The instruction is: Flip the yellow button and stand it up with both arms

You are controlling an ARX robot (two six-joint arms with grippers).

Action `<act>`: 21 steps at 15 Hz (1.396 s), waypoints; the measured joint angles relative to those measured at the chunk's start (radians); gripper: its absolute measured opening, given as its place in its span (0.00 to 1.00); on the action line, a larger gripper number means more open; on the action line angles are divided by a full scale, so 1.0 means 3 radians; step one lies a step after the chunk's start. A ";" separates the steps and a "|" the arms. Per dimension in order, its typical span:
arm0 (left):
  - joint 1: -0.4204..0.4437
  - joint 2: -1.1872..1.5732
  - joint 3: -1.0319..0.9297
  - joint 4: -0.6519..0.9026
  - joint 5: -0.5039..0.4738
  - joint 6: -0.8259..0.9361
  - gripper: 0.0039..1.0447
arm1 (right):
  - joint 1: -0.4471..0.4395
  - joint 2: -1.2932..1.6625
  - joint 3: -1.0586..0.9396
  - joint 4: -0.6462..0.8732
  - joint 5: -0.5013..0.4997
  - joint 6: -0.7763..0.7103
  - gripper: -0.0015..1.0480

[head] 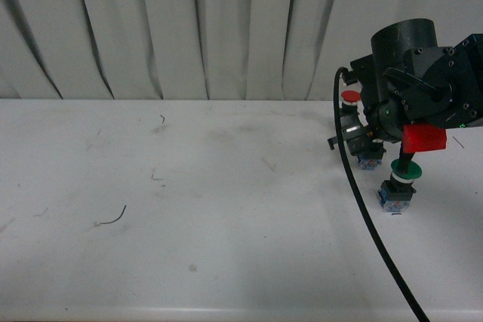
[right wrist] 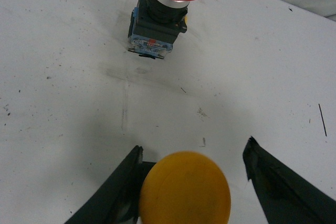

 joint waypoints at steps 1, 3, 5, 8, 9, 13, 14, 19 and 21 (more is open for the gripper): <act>0.0000 0.0000 0.0000 0.0000 0.0000 0.0000 0.94 | -0.0006 0.0001 0.0000 0.0000 0.0000 0.0000 0.70; 0.0000 0.0000 0.0000 0.0000 0.0000 0.0000 0.94 | -0.0022 0.0001 0.0000 0.0020 -0.0003 0.0011 0.90; 0.0000 0.0000 0.0000 -0.0001 0.0000 0.0000 0.94 | -0.0023 0.0001 -0.0003 0.0046 -0.0019 0.0024 0.93; 0.0000 0.0000 0.0000 0.0000 0.0000 0.0000 0.94 | -0.0041 -0.0010 -0.0010 0.0024 -0.0106 0.0076 0.94; 0.0000 0.0000 0.0000 0.0000 0.0000 0.0000 0.94 | -0.0041 -0.0037 -0.0036 0.0056 -0.0167 0.0092 0.94; 0.0000 0.0000 0.0000 0.0000 0.0000 0.0000 0.94 | -0.0310 -0.2138 -0.1967 0.1849 -0.0825 0.0571 0.77; 0.0000 0.0000 0.0000 0.0000 0.0000 0.0000 0.94 | -0.0329 -0.2290 -0.2132 0.1951 -0.0825 0.0579 0.74; 0.0000 0.0000 0.0000 -0.0001 -0.0001 0.0000 0.94 | -0.0383 -0.3085 -0.2839 0.1970 -0.0834 0.0604 0.58; 0.0000 0.0000 0.0000 0.0000 0.0000 0.0000 0.94 | -0.0417 -0.3699 -0.3432 0.2052 -0.0865 0.0609 0.42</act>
